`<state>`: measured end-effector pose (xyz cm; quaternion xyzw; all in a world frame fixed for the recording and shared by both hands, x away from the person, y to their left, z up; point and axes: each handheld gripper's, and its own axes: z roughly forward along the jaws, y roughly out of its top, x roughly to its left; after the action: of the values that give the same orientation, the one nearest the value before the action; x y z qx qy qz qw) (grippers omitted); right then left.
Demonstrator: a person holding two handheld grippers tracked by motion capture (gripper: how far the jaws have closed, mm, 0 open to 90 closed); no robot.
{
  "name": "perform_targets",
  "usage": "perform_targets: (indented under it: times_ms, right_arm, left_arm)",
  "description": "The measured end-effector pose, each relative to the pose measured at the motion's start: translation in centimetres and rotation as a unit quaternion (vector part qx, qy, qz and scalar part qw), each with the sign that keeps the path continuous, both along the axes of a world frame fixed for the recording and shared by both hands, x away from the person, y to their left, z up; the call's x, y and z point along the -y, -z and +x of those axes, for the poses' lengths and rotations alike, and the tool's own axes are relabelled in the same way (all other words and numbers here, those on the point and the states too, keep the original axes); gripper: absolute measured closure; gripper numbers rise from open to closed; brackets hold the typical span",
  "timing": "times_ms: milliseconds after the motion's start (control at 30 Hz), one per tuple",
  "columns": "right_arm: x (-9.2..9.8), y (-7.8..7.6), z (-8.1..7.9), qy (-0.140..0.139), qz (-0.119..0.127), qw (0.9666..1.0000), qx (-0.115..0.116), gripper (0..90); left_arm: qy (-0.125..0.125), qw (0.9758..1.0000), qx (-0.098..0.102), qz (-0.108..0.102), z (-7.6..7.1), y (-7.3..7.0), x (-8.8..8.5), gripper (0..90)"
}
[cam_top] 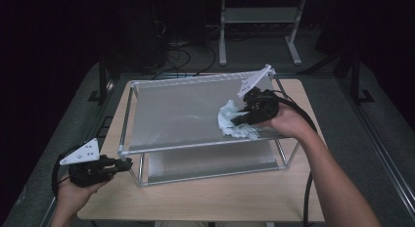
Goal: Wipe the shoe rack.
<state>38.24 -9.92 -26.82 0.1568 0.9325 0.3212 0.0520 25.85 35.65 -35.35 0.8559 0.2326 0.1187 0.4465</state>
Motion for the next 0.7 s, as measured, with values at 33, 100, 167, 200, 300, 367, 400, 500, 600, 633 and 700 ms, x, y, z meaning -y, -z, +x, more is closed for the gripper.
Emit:
perform_targets:
  times_ms: [33,100,167,200,300,367,400,500,600,633,700]
  right_arm:
    - [-0.9,0.0,0.0,-0.011,0.004,0.9999,-0.002,78.1]
    - [-2.9,0.1,-0.1,-0.036,0.006,0.9993,-0.001,78.1]
    - [-4.4,0.0,-0.2,-0.056,0.004,0.9984,0.0,78.1]
    - [-4.4,0.0,-0.2,-0.056,0.004,0.9984,0.0,78.1]
    - [-2.9,0.0,-0.2,-0.05,0.0,0.9987,-0.005,78.1]
    - [-1.1,0.0,-0.1,-0.028,-0.002,0.9996,-0.005,78.1]
    - [-0.2,0.0,0.0,-0.018,0.0,0.9998,-0.006,78.1]
    - [0.1,0.1,-0.1,-0.01,0.003,0.9999,-0.002,78.1]
    - [-1.5,0.1,-0.5,-0.032,0.008,0.9995,-0.001,78.1]
    - [-1.9,0.1,-0.6,-0.039,0.005,0.9992,0.002,78.1]
    - [-1.7,0.0,-0.6,-0.041,0.009,0.9991,-0.005,78.1]
  left_arm:
    - [-0.001,1.0,0.0,0.0,0.0,0.0,0.0,81.1]
    - [-0.003,1.0,-0.002,-0.001,0.0,0.0,-0.1,81.2]
    - [-0.007,1.0,-0.002,-0.001,-0.1,0.0,-0.5,81.1]
    - [-0.007,1.0,-0.002,-0.001,-0.1,0.0,-0.5,81.1]
    - [-0.008,1.0,-0.002,-0.003,-0.1,0.0,-0.9,81.2]
    - [-0.007,1.0,-0.002,-0.004,-0.1,0.0,-1.0,81.2]
    - [-0.008,1.0,-0.002,-0.005,-0.1,0.1,-1.0,81.2]
    - [-0.01,0.9999,-0.001,-0.005,-0.1,0.1,-1.0,81.2]
    - [-0.014,0.9999,-0.001,-0.002,-0.2,0.0,-1.0,81.1]
    - [-0.014,0.9999,-0.002,-0.002,-0.2,0.0,-1.1,81.1]
    - [-0.014,0.9999,-0.001,-0.005,-0.2,0.1,-1.1,81.1]
